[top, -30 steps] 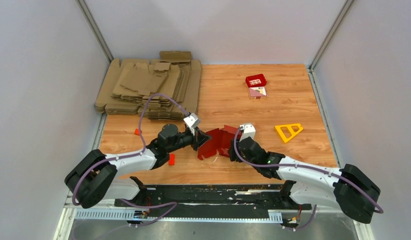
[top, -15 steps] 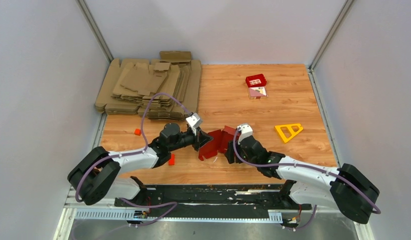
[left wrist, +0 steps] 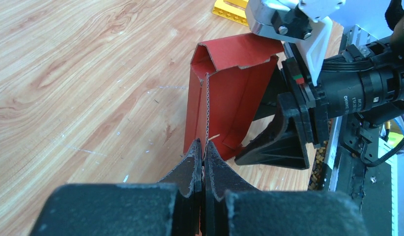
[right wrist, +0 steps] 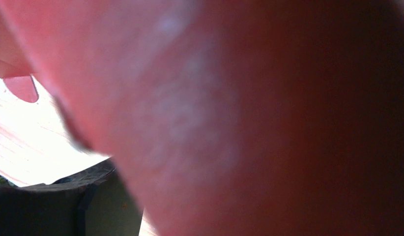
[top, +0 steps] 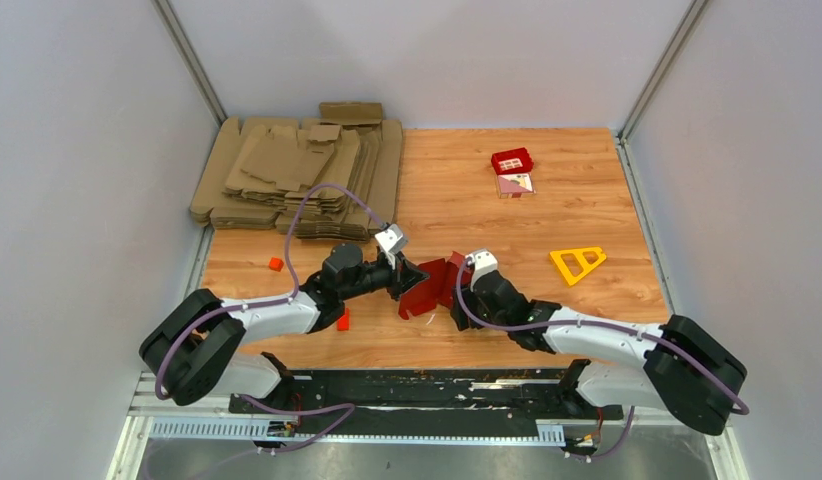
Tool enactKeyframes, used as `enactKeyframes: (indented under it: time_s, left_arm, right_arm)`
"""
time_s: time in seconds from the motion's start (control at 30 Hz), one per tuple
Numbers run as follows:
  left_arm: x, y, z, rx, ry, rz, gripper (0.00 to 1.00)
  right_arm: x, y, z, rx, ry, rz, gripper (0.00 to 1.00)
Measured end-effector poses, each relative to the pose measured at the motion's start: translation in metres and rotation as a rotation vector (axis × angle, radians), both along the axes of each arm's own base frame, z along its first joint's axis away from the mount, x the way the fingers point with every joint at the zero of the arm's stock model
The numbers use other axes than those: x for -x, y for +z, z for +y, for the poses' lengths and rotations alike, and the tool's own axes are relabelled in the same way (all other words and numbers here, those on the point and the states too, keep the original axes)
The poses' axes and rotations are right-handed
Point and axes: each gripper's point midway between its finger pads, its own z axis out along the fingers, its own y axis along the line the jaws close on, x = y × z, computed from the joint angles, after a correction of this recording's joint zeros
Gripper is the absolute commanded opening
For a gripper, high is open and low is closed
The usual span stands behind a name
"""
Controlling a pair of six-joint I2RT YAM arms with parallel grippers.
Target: Fold the paper box
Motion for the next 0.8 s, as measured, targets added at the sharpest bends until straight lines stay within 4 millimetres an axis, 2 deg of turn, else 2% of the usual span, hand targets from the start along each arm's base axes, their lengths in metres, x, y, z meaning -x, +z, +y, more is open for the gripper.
enactKeyframes:
  time_s: [0.27, 0.8]
  left_arm:
    - [0.000, 0.000, 0.000, -0.001, -0.002, 0.001, 0.00]
    - [-0.002, 0.000, -0.003, -0.002, -0.003, 0.003, 0.00]
  right_arm:
    - [-0.007, -0.005, -0.006, 0.056, -0.043, 0.002, 0.43]
    - [-0.019, -0.008, -0.014, 0.093, -0.161, 0.013, 0.35]
